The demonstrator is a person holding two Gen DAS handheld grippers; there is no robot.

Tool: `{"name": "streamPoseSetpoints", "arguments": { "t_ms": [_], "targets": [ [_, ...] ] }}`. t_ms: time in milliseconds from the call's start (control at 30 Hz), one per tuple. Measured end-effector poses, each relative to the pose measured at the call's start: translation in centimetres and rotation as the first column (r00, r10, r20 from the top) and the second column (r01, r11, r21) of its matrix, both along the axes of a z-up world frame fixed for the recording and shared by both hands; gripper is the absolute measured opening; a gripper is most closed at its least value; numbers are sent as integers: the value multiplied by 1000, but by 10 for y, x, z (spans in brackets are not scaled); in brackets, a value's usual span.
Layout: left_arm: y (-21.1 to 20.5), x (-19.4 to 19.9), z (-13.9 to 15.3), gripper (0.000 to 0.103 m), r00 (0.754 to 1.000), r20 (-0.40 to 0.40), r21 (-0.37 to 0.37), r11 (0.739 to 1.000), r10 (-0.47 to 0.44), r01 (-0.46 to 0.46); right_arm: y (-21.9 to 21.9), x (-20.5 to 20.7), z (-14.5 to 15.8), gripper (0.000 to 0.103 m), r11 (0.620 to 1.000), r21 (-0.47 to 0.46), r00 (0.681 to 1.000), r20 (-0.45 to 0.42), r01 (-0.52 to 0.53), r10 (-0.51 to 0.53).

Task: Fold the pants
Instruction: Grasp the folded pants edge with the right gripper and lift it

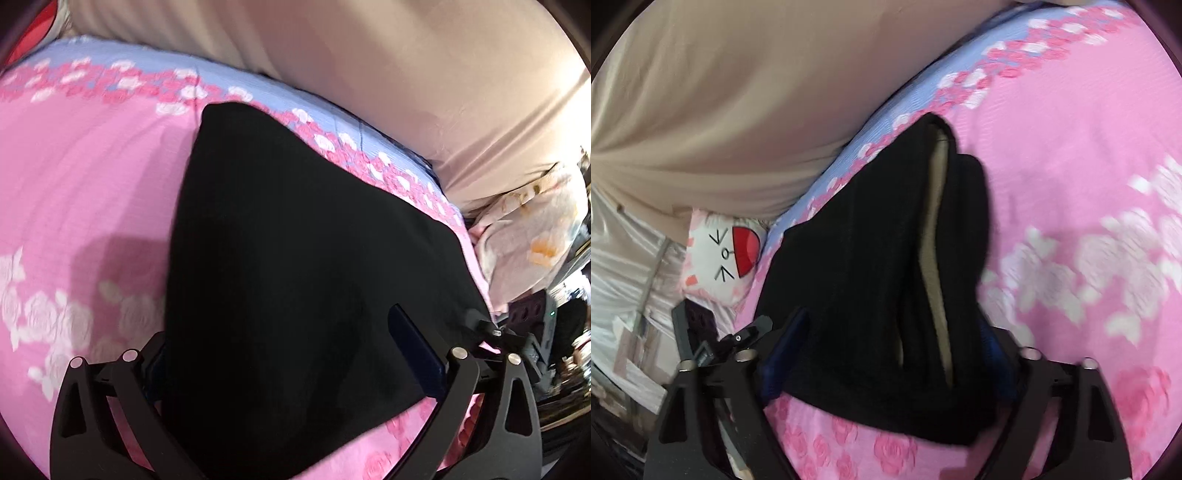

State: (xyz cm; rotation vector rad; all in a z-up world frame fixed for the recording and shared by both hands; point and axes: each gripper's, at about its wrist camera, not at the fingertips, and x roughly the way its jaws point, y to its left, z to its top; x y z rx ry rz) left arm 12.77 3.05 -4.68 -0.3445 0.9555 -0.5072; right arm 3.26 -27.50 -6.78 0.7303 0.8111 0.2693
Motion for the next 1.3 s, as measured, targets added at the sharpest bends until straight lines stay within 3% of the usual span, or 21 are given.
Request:
{"name": "streamPoseSetpoints", "arguments": {
  "t_ms": [33,67,133,267,467,567,600,633,667,800,967,1167,1267,1300],
  "targets": [
    [-3,0,2,92,1000,12,19,1000,8,-8,2,5,-3,45,1000,-15,1000,-7,8,-8],
    [-4,1,3,67,999,21,47,999,24,-25,2,7,-5,43,1000,12,1000,-4,7,-7],
    [4,-3,9,45,999,39,57,998,12,-14,0,2,-3,38,998,60,1000,0,16,-16],
    [16,-33,25,38,999,32,29,999,-29,28,10,-38,23,37,999,53,998,64,-10,7],
    [26,-117,22,42,994,-29,34,993,-109,110,13,-129,40,38,998,32,999,28,-45,44],
    [19,-145,9,52,996,-26,122,989,-82,85,13,-161,25,44,1000,-6,999,-33,-21,21],
    [15,-150,5,59,998,-10,157,985,-66,67,12,-166,15,51,1000,-12,998,-63,-5,4],
    [16,-148,2,62,999,-4,165,985,-51,51,10,-167,8,56,1000,-5,997,-80,10,-11],
    [15,-147,1,65,999,-3,166,986,-35,35,6,-171,2,55,1000,14,996,-89,24,-23],
    [14,-140,-4,92,1000,-3,210,977,29,-27,9,-171,0,60,1000,5,997,-67,27,-27],
    [16,-142,-8,94,999,15,212,976,45,-47,24,-168,3,67,999,-51,999,-38,16,-18],
    [15,-143,-7,94,999,18,216,975,52,-54,43,-161,8,87,993,-113,1000,-6,-24,23],
    [14,-144,-7,93,999,22,214,975,49,-52,49,-161,9,87,992,-125,1000,2,-12,13],
    [14,-145,-7,84,999,26,206,978,39,-44,48,-161,8,76,992,-125,1000,3,-8,9]
  ]
}}
